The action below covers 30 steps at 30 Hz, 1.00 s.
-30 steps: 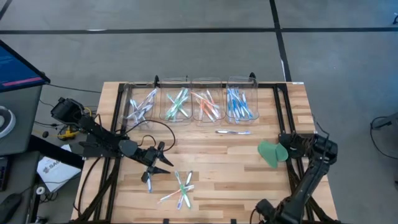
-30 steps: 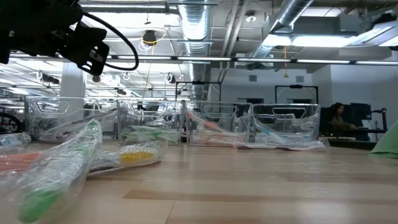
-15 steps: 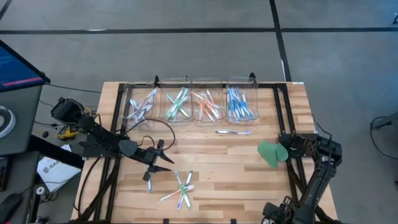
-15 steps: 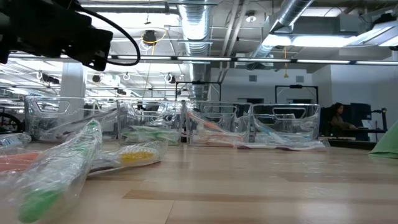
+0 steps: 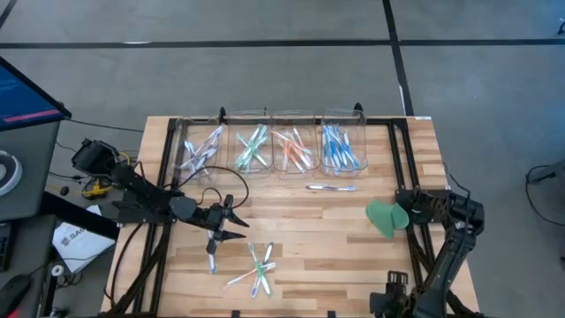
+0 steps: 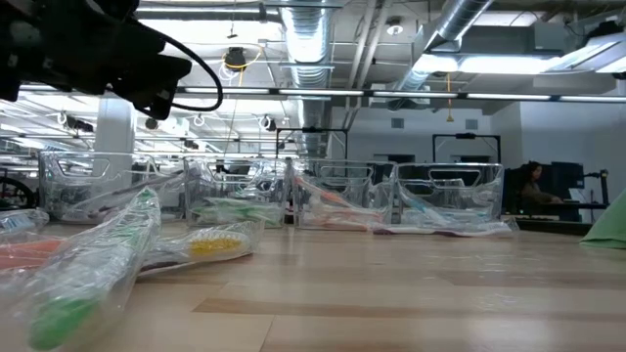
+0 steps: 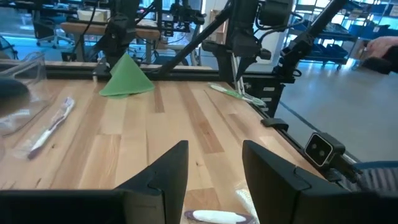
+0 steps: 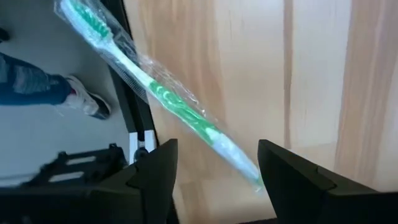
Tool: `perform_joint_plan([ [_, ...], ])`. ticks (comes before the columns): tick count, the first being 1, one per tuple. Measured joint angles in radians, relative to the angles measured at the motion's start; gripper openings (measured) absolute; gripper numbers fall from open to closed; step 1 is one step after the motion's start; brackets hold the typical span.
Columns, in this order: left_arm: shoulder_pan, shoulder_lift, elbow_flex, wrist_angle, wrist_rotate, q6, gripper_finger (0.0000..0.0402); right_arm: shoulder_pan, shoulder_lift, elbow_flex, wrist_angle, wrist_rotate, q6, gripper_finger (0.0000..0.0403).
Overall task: Pick & Place Toothbrushes
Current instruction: Put the green toothbrush into the middle left transparent bin
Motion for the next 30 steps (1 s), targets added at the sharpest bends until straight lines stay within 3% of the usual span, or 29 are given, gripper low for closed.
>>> perform_joint_plan([
  [8,0.0,0.0,0.0,0.005,-0.002,-0.101,0.0144,-0.015,0.0,0.0,0.035,0.001,-0.176,0.0216],
  [15,0.0,0.0,0.0,0.017,-0.095,-0.114,0.0144,-0.007,0.005,0.0,0.1,-0.001,-0.298,0.0216],
  [20,0.0,0.0,0.0,0.017,-0.186,-0.137,0.0144,0.005,0.074,0.001,0.099,-0.004,-0.406,0.0216],
  [30,-0.004,0.0,0.0,0.022,-0.185,-0.255,0.0144,0.0,0.19,0.012,0.085,-0.054,-0.599,0.0216],
])
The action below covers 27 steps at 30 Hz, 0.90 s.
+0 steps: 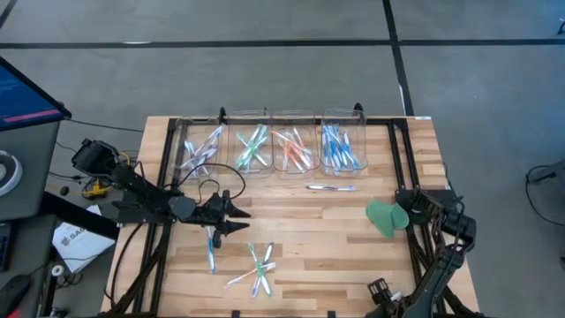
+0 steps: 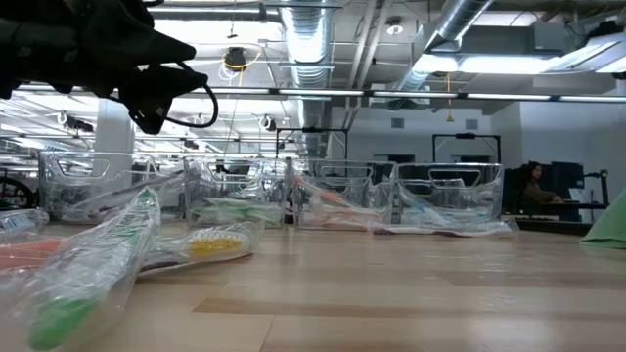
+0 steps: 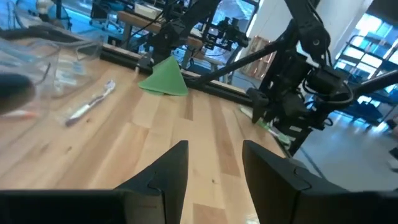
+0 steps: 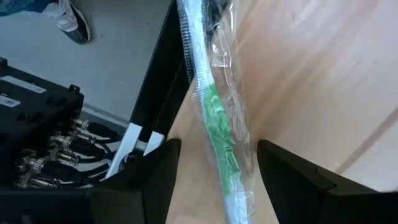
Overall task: Pick & Place Toothbrushes
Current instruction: Put the green toothbrush into the middle left transparent bin
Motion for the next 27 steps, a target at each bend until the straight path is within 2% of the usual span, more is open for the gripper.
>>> perform_joint_plan([
  [4,-0.013,0.01,0.0,-0.005,-0.006,-0.028,0.0144,-0.012,-0.007,-0.003,0.0,0.002,-0.038,0.0203],
  [7,-0.028,0.024,0.001,-0.001,-0.031,-0.031,0.0144,-0.023,-0.009,-0.005,0.0,0.008,-0.081,0.0172],
  [11,-0.034,0.059,0.001,0.002,-0.07,-0.032,0.0144,-0.044,-0.009,-0.005,-0.001,0.029,-0.146,0.0106],
  [15,-0.034,0.118,0.001,0.004,-0.077,-0.068,0.0144,-0.082,-0.01,-0.007,-0.019,0.009,-0.203,0.0025],
  [16,-0.034,0.138,0.001,0.005,-0.077,-0.085,0.0144,-0.094,-0.011,-0.007,-0.023,-0.002,-0.218,0.0016],
  [21,-0.034,0.257,0.002,0.023,-0.102,-0.171,0.0144,-0.16,-0.033,-0.013,-0.054,-0.035,-0.259,0.0028],
  [27,-0.034,0.371,0.056,0.048,-0.119,-0.188,0.0144,-0.239,-0.054,-0.018,-0.126,0.048,-0.313,0.0008],
])
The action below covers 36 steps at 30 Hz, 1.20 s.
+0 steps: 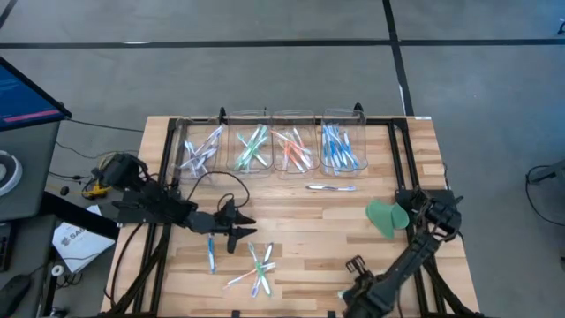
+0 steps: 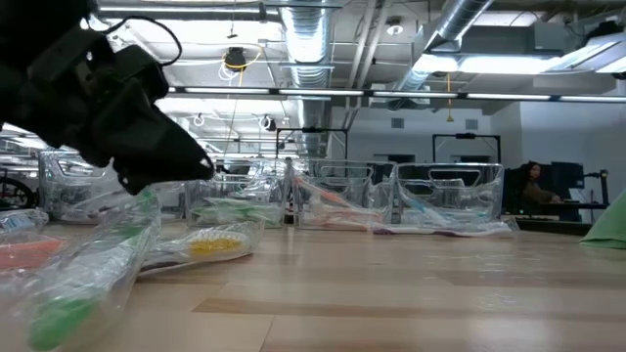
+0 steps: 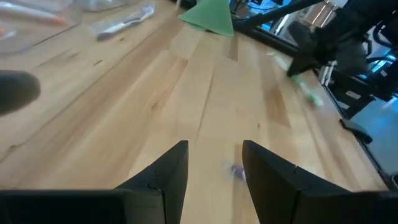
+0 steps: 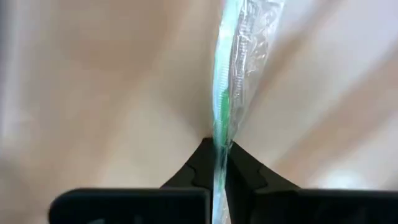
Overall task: Pick & Place Toothbrushes
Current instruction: Put the green toothbrush into the middle left transparent bin
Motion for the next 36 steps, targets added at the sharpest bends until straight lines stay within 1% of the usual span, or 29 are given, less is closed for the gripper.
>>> perform_joint_plan([
  [3,0.0,0.028,0.046,0.006,-0.001,0.013,0.0144,-0.044,-0.005,-0.001,-0.033,0.045,-0.023,0.0017],
  [5,0.0,0.039,0.076,0.005,0.0,0.052,0.0144,-0.072,-0.006,0.01,-0.059,0.071,-0.04,0.0018],
  [10,0.0,0.038,0.14,0.006,0.0,0.088,0.0144,-0.135,-0.007,0.052,-0.135,0.19,-0.055,0.0006],
  [15,-0.001,0.038,0.173,0.005,0.007,0.088,0.0144,-0.17,-0.009,0.152,-0.218,0.306,-0.02,0.0011],
  [19,-0.008,0.037,0.183,0.016,0.033,0.089,0.0144,-0.151,-0.011,0.267,-0.279,0.402,0.039,0.0014],
  [21,-0.013,0.037,0.187,0.025,0.034,0.089,0.0144,-0.13,-0.011,0.319,-0.293,0.472,0.067,0.0013],
  [25,-0.018,0.037,0.189,0.035,0.036,0.051,0.0144,-0.09,-0.012,0.393,-0.291,0.649,0.131,0.001],
  [29,-0.019,0.037,0.189,0.036,0.068,-0.026,0.0144,-0.072,-0.012,0.41,-0.289,0.866,0.213,0.001],
  [31,-0.019,0.037,0.189,0.036,0.069,-0.025,0.0144,-0.076,-0.012,0.41,-0.296,0.954,0.235,0.001],
  [33,-0.018,0.037,0.189,0.037,0.068,-0.025,0.0144,-0.093,-0.012,0.41,-0.315,1.005,0.249,0.001],
  [36,-0.011,0.037,0.189,0.043,0.066,-0.021,0.0144,-0.131,-0.012,0.41,-0.369,1.025,0.293,0.0009],
])
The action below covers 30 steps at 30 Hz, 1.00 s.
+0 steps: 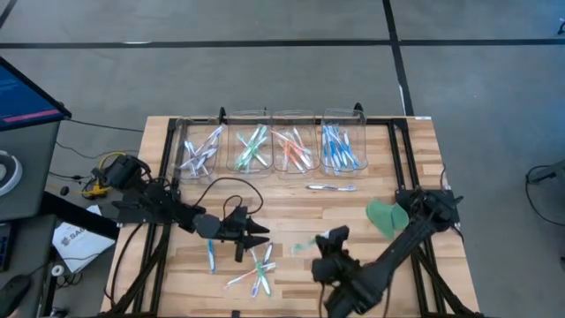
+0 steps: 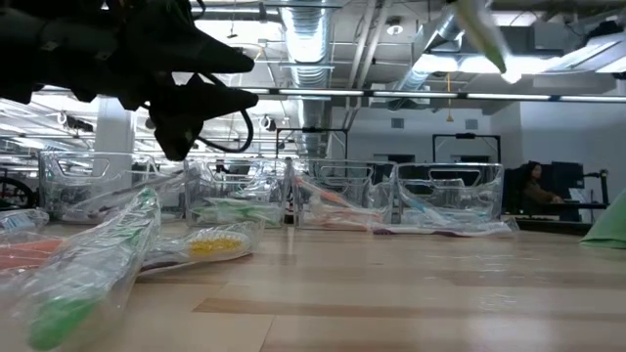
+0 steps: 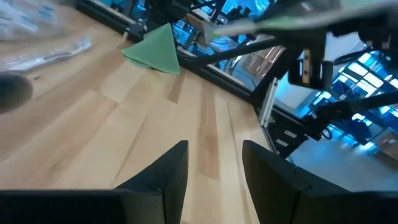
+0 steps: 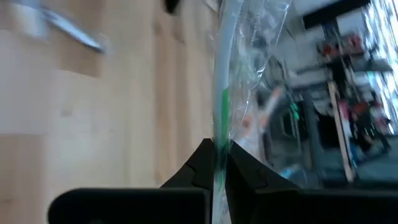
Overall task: Pick & Place Toothbrushes
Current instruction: Put the green toothbrush into the middle left transparent bin
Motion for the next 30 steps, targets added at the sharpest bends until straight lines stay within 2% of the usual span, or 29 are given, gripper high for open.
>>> perform_joint_plan([
  [2,0.013,0.0,0.0,0.0,-0.008,0.052,0.0144,-0.022,-0.001,0.0,-0.042,0.008,0.05,0.0009],
  [5,0.025,0.0,0.0,0.012,-0.014,0.245,0.0144,-0.036,-0.026,-0.022,-0.08,0.051,0.121,0.0009],
  [10,0.042,0.0,0.0,0.039,-0.014,0.555,0.0144,-0.021,-0.152,-0.173,-0.025,0.153,0.179,0.0009],
  [15,0.092,0.0,0.0,0.114,-0.015,0.787,0.0144,-0.013,-0.364,-0.478,0.266,0.209,0.145,0.0009],
  [19,0.147,0.0,0.017,0.15,-0.014,0.835,0.0144,-0.032,-0.534,-0.763,0.708,0.199,-0.079,0.0008],
  [22,0.174,0.0,0.031,0.152,-0.006,0.834,0.0144,-0.076,-0.632,-0.952,1.148,0.088,-0.389,0.0008],
  [25,0.193,0.0,0.041,0.151,0.032,0.832,0.0144,-0.158,-0.699,-1.112,1.622,-0.192,-0.689,0.001],
  [28,0.204,0.0,0.053,0.151,0.126,0.82,0.0144,-0.247,-0.708,-1.235,1.982,-0.456,-0.841,0.0018],
  [30,0.212,0.0,0.061,0.15,0.186,0.818,0.0144,-0.296,-0.693,-1.28,2.097,-0.567,-0.873,0.0022],
])
